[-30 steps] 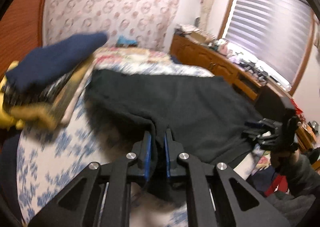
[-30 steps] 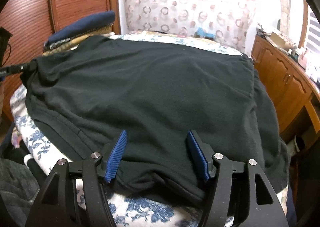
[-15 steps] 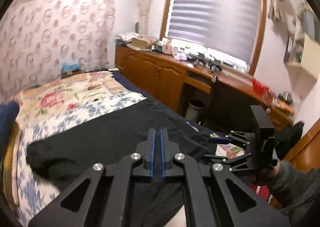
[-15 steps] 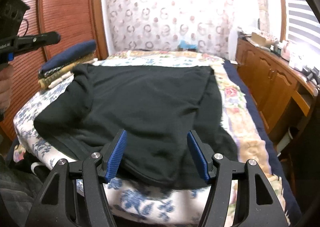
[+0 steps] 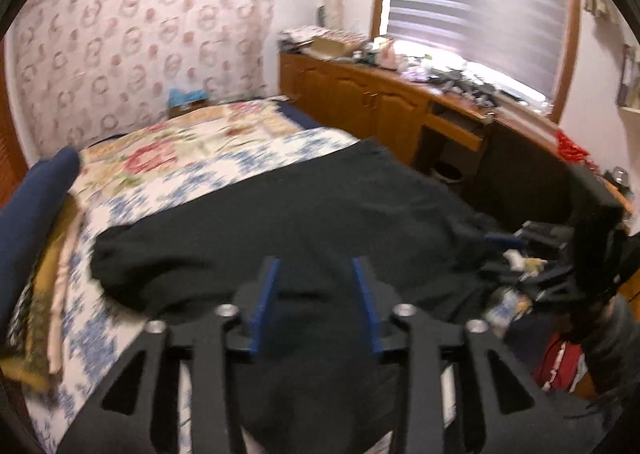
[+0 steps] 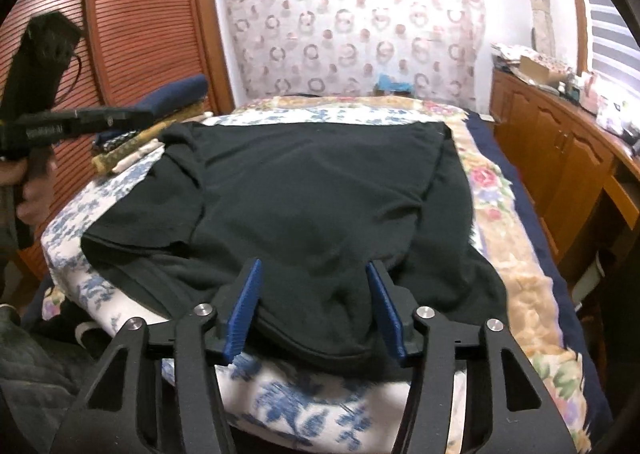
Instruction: Fold small clothes
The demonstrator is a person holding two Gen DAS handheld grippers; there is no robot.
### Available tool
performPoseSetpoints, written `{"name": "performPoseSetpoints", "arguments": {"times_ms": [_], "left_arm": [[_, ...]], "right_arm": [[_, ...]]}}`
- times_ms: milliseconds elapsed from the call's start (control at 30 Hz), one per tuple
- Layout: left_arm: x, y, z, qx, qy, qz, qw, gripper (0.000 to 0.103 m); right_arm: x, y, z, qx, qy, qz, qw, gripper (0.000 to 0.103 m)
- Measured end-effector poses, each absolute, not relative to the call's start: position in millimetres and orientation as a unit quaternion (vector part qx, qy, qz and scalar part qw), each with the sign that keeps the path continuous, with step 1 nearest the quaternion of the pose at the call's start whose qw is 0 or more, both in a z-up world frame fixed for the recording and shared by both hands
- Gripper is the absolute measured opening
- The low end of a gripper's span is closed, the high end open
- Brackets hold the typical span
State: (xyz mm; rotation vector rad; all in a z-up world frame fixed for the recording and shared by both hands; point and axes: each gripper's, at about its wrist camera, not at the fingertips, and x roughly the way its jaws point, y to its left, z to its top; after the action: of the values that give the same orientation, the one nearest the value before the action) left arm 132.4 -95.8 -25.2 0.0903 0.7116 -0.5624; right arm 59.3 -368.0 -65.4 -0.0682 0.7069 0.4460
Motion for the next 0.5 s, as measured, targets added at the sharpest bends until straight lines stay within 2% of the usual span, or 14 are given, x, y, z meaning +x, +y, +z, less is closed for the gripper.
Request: {"name": "performPoseSetpoints", "arguments": {"times_ms": [100, 300, 500], "left_arm": [[130, -68, -41, 0.032, 0.366, -0.248, 0.896, 0.057], [123, -34, -75, 0.021, 0.395, -0.210, 0.894, 0.057], [120, -32, -102, 0.025, 0.414, -0.200, 0.888, 0.057]], "right_arm": [[65, -351, -59, -0.042, 0.339, 0.231, 0.911, 0.053], [85, -314, -53, -0.047, 0.342, 0.275, 0.897, 0.049], [114, -267, -57, -0.053, 0.362, 0.321, 0.874, 0.043]]}}
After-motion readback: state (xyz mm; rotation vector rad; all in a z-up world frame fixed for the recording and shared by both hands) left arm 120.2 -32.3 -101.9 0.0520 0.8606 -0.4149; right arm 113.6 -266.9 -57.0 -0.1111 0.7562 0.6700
